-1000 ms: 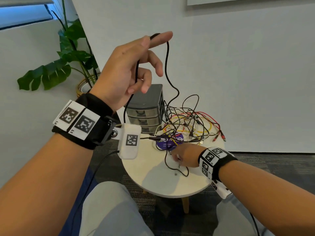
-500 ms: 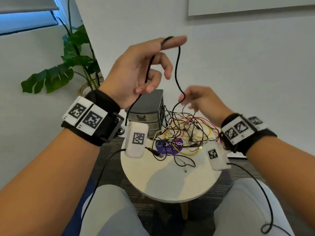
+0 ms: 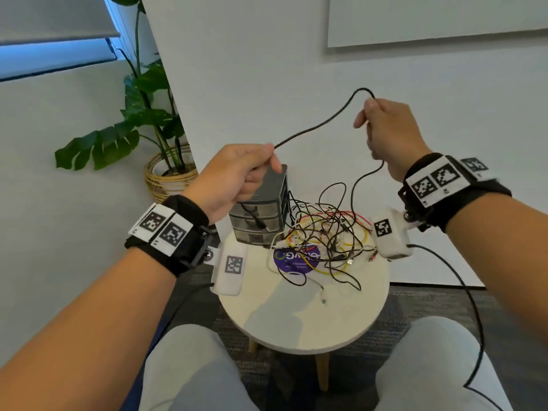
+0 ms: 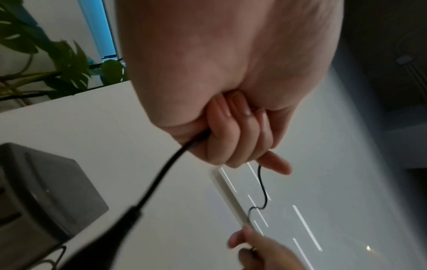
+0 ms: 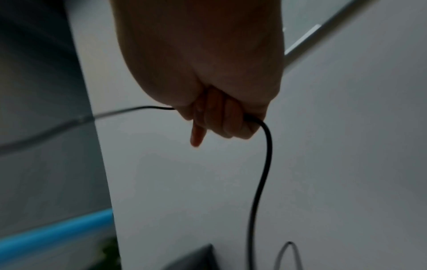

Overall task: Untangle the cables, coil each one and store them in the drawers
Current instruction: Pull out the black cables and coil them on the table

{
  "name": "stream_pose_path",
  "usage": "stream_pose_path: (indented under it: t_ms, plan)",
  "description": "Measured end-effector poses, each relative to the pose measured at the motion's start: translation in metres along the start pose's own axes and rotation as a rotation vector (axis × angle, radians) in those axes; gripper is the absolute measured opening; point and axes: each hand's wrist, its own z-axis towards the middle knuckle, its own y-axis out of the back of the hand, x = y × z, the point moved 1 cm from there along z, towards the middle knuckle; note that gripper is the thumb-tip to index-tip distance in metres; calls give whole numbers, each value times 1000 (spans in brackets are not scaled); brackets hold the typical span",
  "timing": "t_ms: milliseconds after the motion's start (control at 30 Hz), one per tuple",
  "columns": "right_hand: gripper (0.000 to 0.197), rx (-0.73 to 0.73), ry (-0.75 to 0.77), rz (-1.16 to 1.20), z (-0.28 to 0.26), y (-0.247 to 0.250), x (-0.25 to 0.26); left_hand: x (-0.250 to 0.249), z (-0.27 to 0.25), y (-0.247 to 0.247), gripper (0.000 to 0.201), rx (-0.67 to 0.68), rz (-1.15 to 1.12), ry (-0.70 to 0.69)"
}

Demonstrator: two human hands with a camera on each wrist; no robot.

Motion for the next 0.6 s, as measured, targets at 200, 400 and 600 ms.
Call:
stream_pose_path:
  t_ms: [200,400,600]
  plan:
    - [43,537,25,-718,-24,-9,-26,-6,1,-4,39,98,-361,-83]
    - [38,1027,251,-832,-71,-36,-15,-7,9,-4,26,-225,-316,-92]
    - [37,1255,371,-628,-97,-42,44,18,14,4,43,-401,-379,-74]
